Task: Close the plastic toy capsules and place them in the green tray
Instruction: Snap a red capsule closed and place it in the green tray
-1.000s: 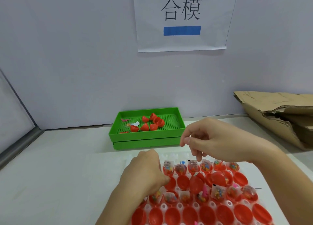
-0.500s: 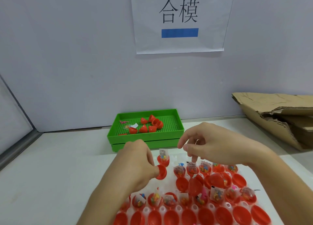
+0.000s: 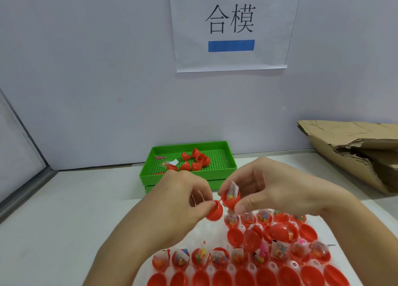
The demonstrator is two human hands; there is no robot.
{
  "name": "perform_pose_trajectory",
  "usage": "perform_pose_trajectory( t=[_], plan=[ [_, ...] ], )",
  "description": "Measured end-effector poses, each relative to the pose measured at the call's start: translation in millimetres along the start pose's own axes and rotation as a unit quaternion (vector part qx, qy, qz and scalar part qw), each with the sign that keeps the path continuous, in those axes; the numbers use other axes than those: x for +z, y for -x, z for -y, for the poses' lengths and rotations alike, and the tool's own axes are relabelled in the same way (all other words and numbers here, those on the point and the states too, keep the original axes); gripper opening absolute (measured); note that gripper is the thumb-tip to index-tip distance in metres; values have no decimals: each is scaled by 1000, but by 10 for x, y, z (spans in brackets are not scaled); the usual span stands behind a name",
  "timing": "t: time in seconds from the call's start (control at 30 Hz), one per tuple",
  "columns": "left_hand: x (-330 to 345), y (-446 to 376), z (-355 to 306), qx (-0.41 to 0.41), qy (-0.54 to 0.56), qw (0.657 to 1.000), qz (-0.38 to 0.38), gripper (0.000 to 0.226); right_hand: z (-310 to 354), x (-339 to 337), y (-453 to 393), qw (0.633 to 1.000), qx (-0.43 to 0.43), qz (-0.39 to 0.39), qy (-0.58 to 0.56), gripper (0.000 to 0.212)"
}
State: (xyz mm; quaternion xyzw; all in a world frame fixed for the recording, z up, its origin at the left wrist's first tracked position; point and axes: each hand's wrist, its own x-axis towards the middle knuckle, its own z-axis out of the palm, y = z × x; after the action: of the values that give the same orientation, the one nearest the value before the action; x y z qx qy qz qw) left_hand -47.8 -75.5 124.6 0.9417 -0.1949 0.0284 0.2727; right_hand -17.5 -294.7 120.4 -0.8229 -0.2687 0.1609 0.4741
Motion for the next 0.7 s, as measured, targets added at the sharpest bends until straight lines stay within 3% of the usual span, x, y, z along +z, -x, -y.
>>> perform_pose_trajectory(
  t=[0.07,0.13,0.27,0.47,0.6,0.7],
  plan=[
    [0,-38,10,-7,65,997,-42,8,-20,-32,-10,998,-18,-49,-20,25],
    [-8,-60,-4,-27,190,978,-80,21,-31,-70,-12,994,-31,-99,-39,31],
    [-7,-72,-27,-57,358,931,-39,51,-3,-93,-4,986,-58,-131,-91,33],
    [80,-107,-52,-55,418,902,-96,24,57,-53,-11,981,-57,-150,-105,32],
    [174,-136,-88,-57,403,892,-193,14,70,7,-51,972,-34,-214,-87,36],
    [241,-150,-169,-11,393,893,-220,6,100,98,-107,959,-35,-271,-78,36]
  ],
)
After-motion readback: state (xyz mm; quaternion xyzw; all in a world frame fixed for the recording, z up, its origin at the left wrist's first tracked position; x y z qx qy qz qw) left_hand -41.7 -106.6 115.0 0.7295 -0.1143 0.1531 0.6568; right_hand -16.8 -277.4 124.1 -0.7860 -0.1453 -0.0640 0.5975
